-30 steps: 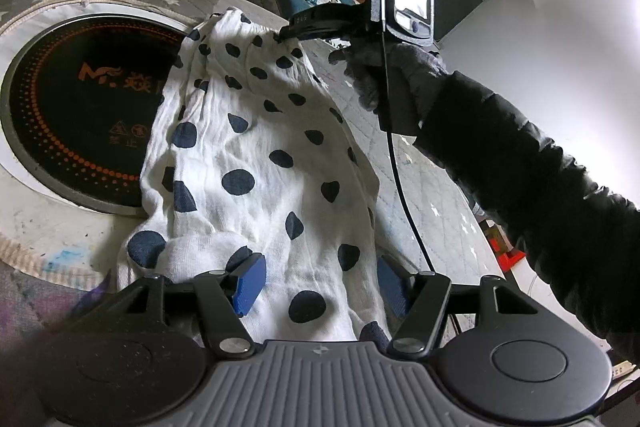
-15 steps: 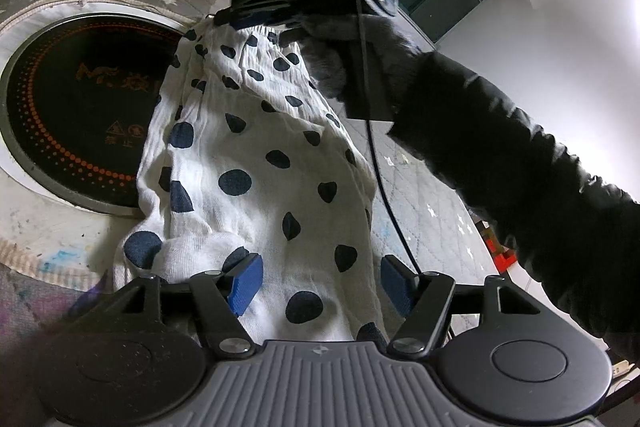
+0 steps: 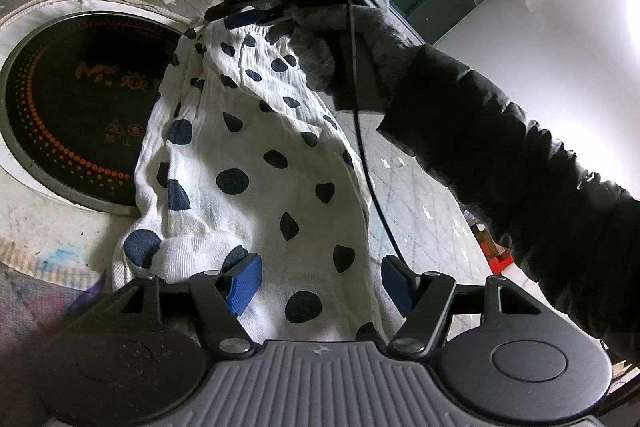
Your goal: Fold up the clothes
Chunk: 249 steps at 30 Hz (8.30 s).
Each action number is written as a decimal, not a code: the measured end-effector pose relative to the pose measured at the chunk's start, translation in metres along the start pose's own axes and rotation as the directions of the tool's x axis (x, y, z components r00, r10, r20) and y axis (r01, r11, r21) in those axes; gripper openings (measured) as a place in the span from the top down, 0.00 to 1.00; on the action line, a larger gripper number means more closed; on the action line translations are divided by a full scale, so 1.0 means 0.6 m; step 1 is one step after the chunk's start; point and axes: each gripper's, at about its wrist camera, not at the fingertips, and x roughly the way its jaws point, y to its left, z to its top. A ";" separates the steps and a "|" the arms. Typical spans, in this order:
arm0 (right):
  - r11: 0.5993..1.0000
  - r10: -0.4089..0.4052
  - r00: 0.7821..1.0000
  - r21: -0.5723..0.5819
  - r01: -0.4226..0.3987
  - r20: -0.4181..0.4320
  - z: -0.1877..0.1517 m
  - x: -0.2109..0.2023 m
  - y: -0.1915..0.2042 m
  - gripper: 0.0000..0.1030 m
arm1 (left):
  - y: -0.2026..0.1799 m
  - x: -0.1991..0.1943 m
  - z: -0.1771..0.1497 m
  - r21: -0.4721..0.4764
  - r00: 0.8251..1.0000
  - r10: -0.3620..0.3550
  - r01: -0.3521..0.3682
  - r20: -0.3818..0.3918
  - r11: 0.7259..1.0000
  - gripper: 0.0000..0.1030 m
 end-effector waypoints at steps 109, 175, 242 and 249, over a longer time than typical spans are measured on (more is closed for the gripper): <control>0.996 0.038 0.998 0.082 -0.042 0.044 -0.278 -0.257 -0.030 0.43 | -0.012 -0.050 -0.016 0.031 0.979 0.169 -0.174 0.110 0.984 0.17; 0.978 0.120 0.981 0.150 -0.143 0.155 -0.370 -0.296 -0.076 0.73 | 0.008 0.023 0.059 0.163 0.907 0.408 -0.420 0.103 0.893 0.96; 0.880 0.295 0.955 -0.401 -0.256 0.038 -0.415 -0.396 0.201 0.74 | -0.042 -0.113 -0.069 0.310 0.962 0.255 -0.273 0.097 0.911 0.92; 0.873 0.291 0.956 -0.400 -0.279 -0.030 -0.444 -0.372 0.213 0.74 | -0.025 -0.126 -0.101 0.291 0.961 0.269 -0.276 0.064 0.916 0.92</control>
